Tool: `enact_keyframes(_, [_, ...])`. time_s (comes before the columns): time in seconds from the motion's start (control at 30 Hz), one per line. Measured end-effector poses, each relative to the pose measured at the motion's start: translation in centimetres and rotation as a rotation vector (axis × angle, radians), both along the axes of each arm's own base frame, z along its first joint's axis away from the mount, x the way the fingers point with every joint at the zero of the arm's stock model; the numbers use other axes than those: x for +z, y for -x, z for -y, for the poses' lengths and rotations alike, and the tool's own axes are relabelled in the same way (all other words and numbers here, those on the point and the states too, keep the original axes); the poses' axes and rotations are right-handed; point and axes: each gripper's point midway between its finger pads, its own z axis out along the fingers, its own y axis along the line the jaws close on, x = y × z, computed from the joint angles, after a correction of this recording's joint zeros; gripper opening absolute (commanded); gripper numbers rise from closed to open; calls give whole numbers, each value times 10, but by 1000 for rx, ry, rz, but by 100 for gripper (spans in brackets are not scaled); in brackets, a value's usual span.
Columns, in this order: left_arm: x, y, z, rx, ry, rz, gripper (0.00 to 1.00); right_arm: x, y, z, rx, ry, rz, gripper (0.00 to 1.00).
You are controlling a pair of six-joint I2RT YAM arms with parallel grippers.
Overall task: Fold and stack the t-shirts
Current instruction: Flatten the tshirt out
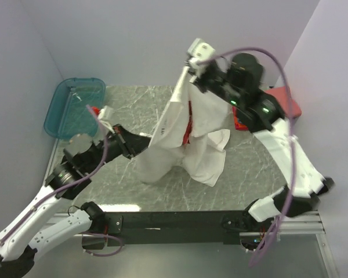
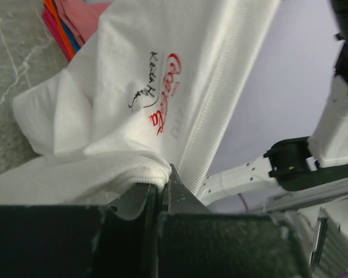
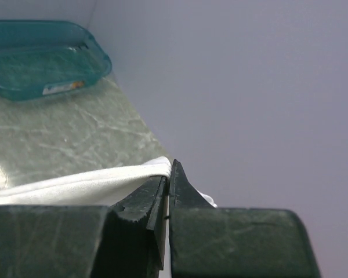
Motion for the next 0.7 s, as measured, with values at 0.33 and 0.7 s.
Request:
enact_keyframes(0.33, [-72,-52,-104,698,184,-312,72,-160,-155,-182,-143,0,-131,84])
enact_keyframes(0.7, [-129,-80,-126,814,-115,-343,98,-295,-79,-35,-51,220,-643,80])
